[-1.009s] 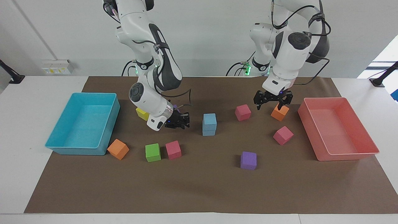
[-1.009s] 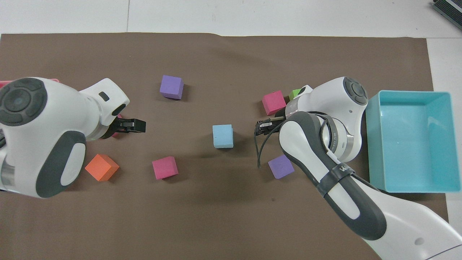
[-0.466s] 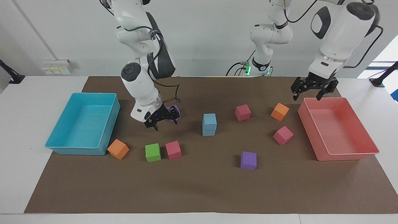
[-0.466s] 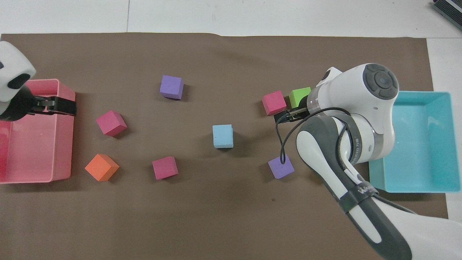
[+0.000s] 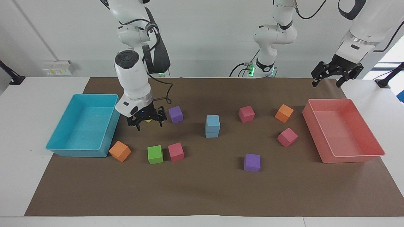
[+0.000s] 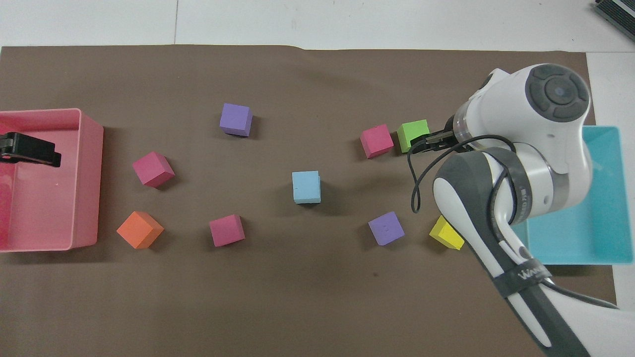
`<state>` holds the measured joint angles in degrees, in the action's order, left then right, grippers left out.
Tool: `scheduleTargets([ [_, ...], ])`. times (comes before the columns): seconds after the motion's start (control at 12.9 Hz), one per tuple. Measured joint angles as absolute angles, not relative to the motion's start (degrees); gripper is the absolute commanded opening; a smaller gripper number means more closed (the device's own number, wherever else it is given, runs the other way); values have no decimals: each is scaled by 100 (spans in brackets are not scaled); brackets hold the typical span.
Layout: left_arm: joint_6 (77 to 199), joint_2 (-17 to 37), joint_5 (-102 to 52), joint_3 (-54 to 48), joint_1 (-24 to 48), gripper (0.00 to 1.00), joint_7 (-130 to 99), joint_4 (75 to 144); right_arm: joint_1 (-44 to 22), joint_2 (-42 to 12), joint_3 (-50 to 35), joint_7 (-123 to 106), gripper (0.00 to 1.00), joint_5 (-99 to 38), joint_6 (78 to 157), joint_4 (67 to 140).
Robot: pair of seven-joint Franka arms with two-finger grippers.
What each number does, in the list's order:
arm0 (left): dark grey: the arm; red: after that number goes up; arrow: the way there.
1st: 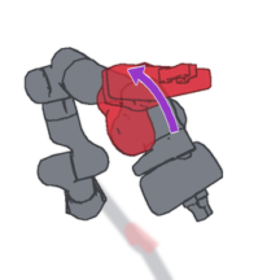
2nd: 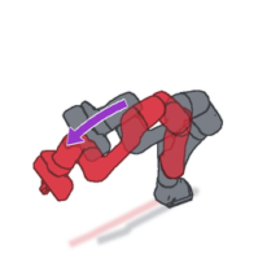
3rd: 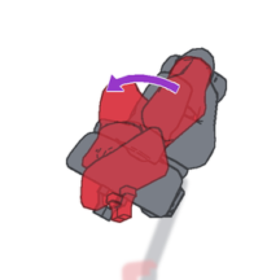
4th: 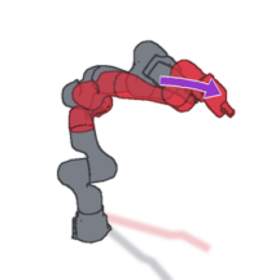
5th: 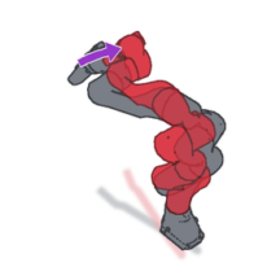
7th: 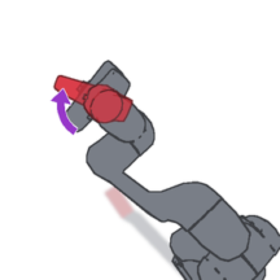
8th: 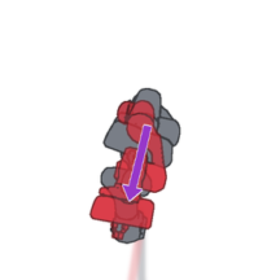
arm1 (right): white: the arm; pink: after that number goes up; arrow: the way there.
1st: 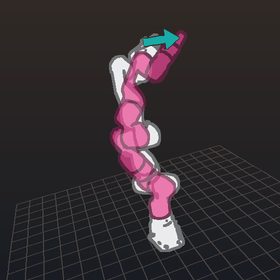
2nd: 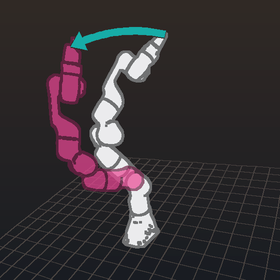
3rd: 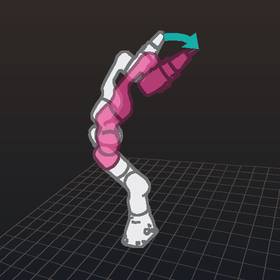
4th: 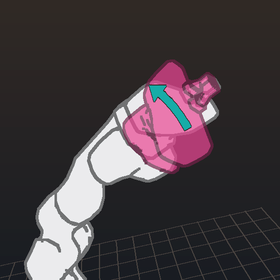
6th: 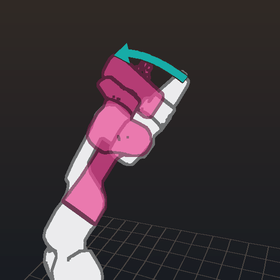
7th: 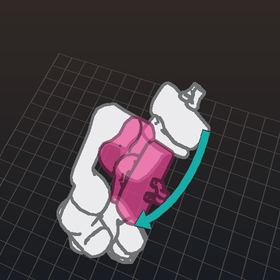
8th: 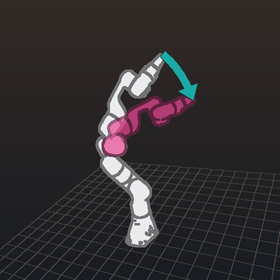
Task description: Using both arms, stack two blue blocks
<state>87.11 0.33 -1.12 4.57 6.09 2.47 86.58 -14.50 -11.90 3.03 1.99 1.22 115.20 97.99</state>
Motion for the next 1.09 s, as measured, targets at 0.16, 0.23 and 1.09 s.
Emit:
scheduleTargets([
  [0.16, 8651, 31, -129, 435, 609, 100, 270, 8656, -1306, -1000, 349, 199, 100, 137, 11197, 9588],
  [0.23, 8622, 29, -134, 417, 610, 100, 273, 8662, -1202, -859, 356, 199, 100, 138, 11074, 9542],
  [1.09, 8694, 21, -139, 376, 612, 100, 465, 8668, -856, 378, 934, 199, 100, 133, 8781, 9130],
])
